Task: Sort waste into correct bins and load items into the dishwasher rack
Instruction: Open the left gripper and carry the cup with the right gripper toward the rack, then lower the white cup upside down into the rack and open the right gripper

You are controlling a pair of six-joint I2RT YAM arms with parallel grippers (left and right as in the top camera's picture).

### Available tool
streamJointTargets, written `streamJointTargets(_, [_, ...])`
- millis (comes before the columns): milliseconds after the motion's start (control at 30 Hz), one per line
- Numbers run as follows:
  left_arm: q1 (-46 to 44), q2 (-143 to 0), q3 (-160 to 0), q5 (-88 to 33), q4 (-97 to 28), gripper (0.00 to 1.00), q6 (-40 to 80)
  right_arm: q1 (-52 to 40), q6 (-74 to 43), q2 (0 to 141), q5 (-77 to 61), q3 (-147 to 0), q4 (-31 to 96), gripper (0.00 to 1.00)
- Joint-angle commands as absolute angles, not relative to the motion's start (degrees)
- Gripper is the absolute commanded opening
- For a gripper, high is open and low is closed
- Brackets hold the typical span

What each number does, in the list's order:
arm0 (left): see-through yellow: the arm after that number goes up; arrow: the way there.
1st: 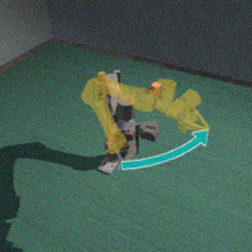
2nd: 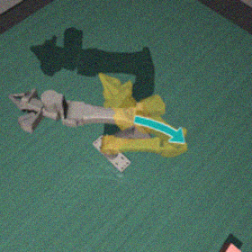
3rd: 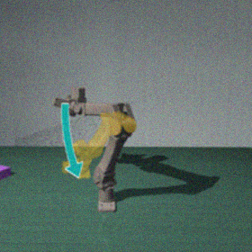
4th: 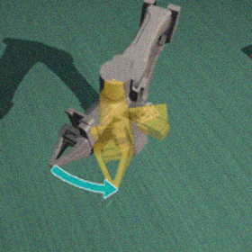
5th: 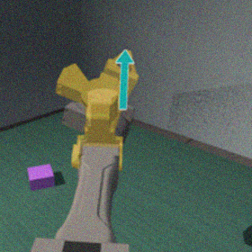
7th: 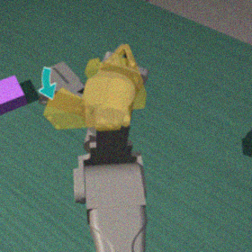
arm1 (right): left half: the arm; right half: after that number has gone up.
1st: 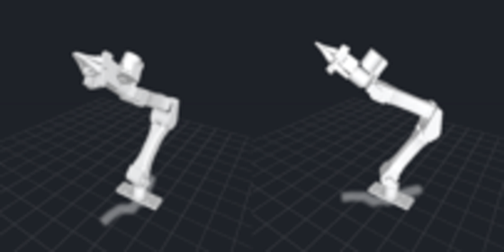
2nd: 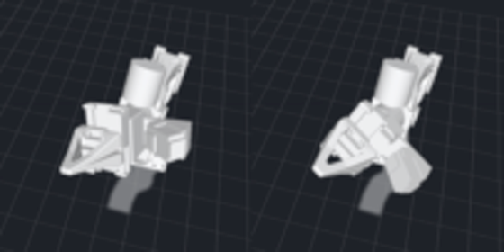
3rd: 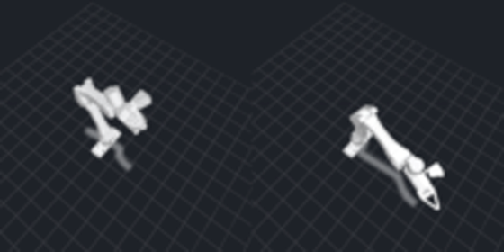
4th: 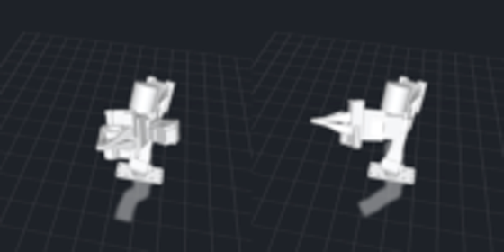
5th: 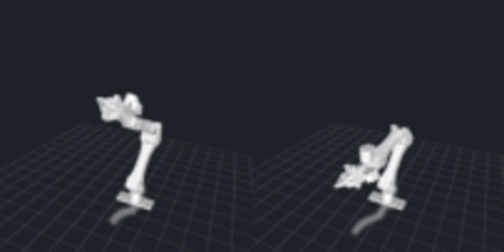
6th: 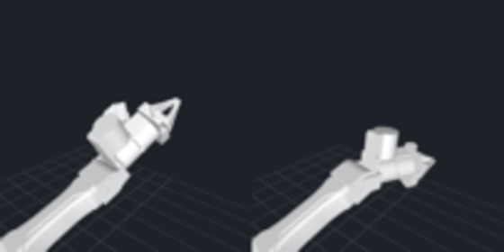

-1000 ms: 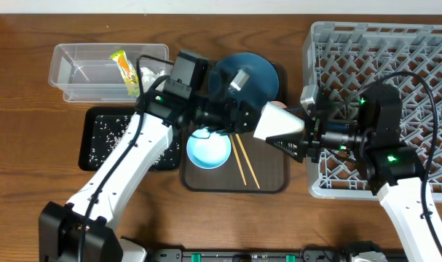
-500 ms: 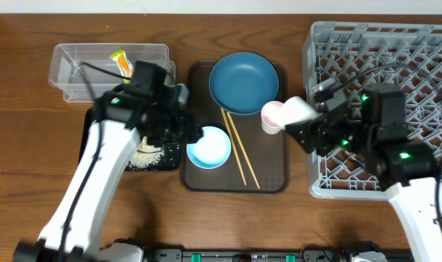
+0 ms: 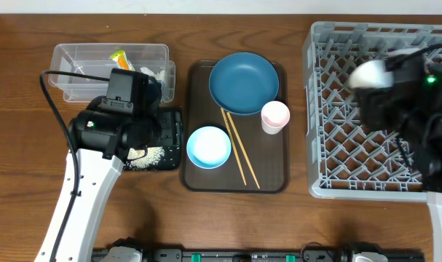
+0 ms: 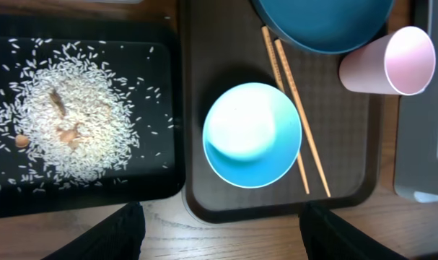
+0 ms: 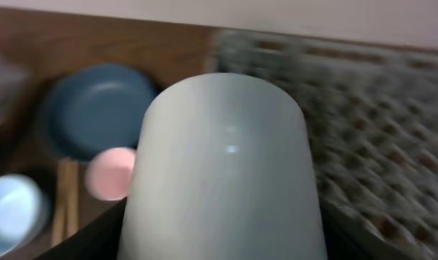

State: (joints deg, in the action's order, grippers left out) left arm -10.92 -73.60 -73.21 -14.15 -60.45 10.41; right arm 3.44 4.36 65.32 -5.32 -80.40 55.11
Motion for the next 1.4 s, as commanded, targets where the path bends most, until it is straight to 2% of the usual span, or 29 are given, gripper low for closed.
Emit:
streamJointTargets(0, [-10.6, -73.3, -73.4, -12.8, -60.8, 0.71, 9.6, 8.5, 2.1, 66.9, 1.8, -82.9, 56.7, 0.01])
streamJointTargets(367, [-10.7, -73.3, -73.4, -12.8, -60.8, 0.71, 9.6, 23.6, -1.0, 81.9, 1.8, -94.9, 70.3, 0.01])
streamJointTargets(600, [-10.7, -73.3, -73.4, -12.8, -60.8, 0.71, 9.7, 32.4, -6.3, 91.9, 1.7, -102.3, 71.1, 0.01])
streamJointTargets(833, [-10.7, -73.3, -73.4, -12.8, -60.8, 0.71, 9.6, 40.6, -11.0, 99.6, 1.2, -102.5, 71.2, 0.01])
streamJointTargets(1367, [-10.7, -73.3, -73.4, -12.8, -60.8, 0.71, 9.6, 48.4, -11.1, 111.7, -0.8, -102.2, 74.2, 0.01])
